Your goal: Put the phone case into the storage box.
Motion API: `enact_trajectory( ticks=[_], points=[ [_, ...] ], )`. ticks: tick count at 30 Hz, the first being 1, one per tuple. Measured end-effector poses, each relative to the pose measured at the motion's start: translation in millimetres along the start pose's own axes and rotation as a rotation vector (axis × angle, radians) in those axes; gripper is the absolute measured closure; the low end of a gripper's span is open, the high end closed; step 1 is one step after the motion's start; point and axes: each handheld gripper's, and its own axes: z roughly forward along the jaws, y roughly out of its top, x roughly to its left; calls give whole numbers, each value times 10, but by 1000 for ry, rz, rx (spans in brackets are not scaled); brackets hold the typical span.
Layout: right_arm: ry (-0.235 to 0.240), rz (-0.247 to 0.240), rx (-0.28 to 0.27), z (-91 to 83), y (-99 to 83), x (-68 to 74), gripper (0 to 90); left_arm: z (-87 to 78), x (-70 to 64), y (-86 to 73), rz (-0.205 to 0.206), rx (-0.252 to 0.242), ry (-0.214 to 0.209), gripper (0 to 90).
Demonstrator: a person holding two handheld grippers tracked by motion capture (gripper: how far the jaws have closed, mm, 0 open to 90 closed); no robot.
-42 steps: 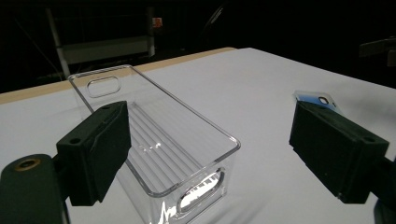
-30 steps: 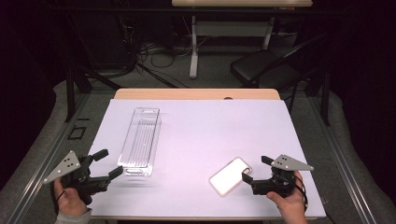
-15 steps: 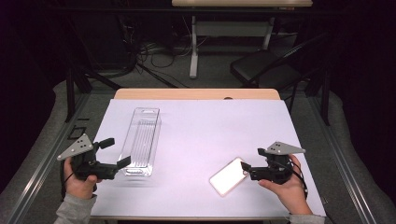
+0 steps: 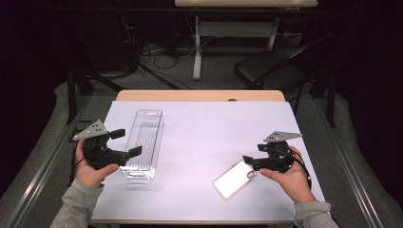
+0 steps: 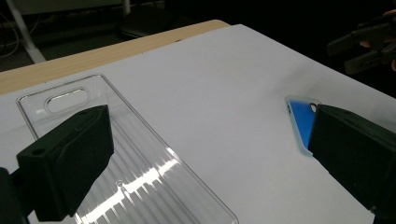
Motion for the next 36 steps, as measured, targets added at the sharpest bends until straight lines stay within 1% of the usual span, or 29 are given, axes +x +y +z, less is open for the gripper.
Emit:
enact_trajectory(
  ticks=[2, 3, 4, 5, 6, 8, 9, 10, 11, 13, 15, 17, 19, 20, 21, 22, 25, 26, 27, 29, 30, 32, 34, 35, 36],
  points=[
    [-2, -8, 12, 22, 35, -10, 253, 14, -2, 46, -1, -2, -1, 4],
    [-4, -4, 25, 34, 51, -6, 254, 21, -1, 68, 5, -3, 1, 4],
    [-7, -14, 34, 48, 67, -9, 260, 28, -1, 87, 7, -6, 4, 4],
    [-9, -17, 56, 71, 94, -3, 270, 34, 1, 105, 9, -6, 7, 4],
    [-9, -17, 56, 71, 94, -3, 270, 42, 5, 121, 8, -3, 10, 4],
    [-15, -29, 73, 90, 121, 0, 285, 55, 21, 152, 3, 1, 10, 4],
    [-17, -26, 85, 101, 135, 2, 288, 64, 26, 165, -5, 5, 13, 4],
    [-19, -30, 117, 128, 162, -2, 291, 72, 35, 177, -4, 8, 13, 5],
    [-19, -30, 117, 128, 162, -2, 291, 82, 37, 186, -4, 12, 20, 5],
    [-24, -39, 141, 149, 187, -1, 317, 105, 51, 200, -3, 16, 33, 6],
    [-31, -36, 173, 170, 213, 0, 328, 130, 62, 204, -5, 16, 45, 6],
    [-39, -39, 200, 208, 246, -16, 349, 147, 78, 196, -11, 12, 46, 6],
    [-42, -35, 209, 219, 258, -22, 361, 160, 89, 189, -10, 14, 53, 6],
    [-35, -36, 218, 234, 279, -37, 410, 160, 92, 186, -8, 17, 55, 6],
    [-35, -36, 218, 234, 279, -37, 410, 156, 95, 180, -8, 17, 55, 6],
    [-25, -32, 233, 252, 302, -49, 419, 151, 97, 175, -7, 16, 56, 8],
    [-28, -30, 246, 270, 322, -53, 425, 126, 108, 162, -6, 9, 56, 15],
    [-31, -20, 252, 281, 327, -47, 426, 114, 112, 159, -4, 11, 57, 15],
    [-38, -26, 277, 296, 348, -42, 438, 106, 113, 153, -6, 8, 53, 23],
    [-37, -32, 280, 308, 353, -45, 448, 93, 114, 141, -6, 7, 56, 23],
    [-33, -18, 287, 316, 359, -35, 459, 88, 112, 136, -7, 7, 55, 23],
    [-21, -13, 295, 355, 361, -37, 480, 74, 107, 129, -4, 10, 54, 33],
    [-17, -12, 290, 372, 354, -41, 485, 64, 101, 126, 0, 10, 51, 38],
    [-14, 2, 299, 384, 352, -39, 488, 59, 98, 125, 0, 9, 52, 39],
    [-8, -1, 315, 392, 351, -48, 490, 55, 96, 124, 1, 9, 51, 40]
  ],
)
